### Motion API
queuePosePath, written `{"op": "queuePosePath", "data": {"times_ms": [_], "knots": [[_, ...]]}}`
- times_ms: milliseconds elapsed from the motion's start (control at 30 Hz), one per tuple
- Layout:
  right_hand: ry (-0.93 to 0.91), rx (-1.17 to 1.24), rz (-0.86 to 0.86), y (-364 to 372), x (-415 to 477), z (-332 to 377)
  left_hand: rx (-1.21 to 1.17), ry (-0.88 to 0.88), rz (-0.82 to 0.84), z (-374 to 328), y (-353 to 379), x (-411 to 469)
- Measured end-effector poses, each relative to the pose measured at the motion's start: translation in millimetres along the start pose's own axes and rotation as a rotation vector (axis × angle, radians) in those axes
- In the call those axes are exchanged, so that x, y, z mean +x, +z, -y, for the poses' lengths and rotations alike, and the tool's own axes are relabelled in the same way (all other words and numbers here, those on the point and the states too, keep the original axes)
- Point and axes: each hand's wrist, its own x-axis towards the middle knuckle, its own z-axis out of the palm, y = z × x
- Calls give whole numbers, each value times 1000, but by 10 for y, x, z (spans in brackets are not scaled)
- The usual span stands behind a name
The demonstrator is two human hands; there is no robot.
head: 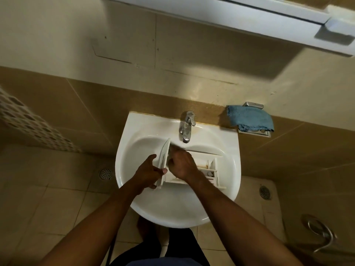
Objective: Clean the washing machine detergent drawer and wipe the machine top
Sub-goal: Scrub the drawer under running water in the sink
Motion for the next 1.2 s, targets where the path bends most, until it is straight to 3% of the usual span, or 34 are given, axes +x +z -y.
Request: {"op": "queuePosePath", "data": {"times_ms": [100, 267, 400, 567, 633, 767, 867, 1000, 1200], "knots": [[-29, 60, -25, 54, -75, -38, -7, 0, -15, 0, 21, -15], [31, -281, 8, -82, -185, -352, 1, 17, -21, 11, 46, -4], [-38, -174, -36, 26, -86, -217, -4, 22, -8, -6, 30, -9], [-35, -238, -113, 169, -36, -202, -35, 16, 24, 2, -15, -35], [73, 42, -240, 142, -17, -300, -38, 14, 44, 18, -47, -56], [571, 1028, -449, -74, 115, -437, -76, -12, 41, 18, -107, -23], [753, 1692, -240, -282, 284, -435, -50, -20, 43, 3, -115, 4], [746, 1964, -95, -285, 418, -412, -26, -11, 20, 28, -95, 1], [784, 2057, -27, -272, 516, -387, 0, 8, -10, 43, -87, 16]]}}
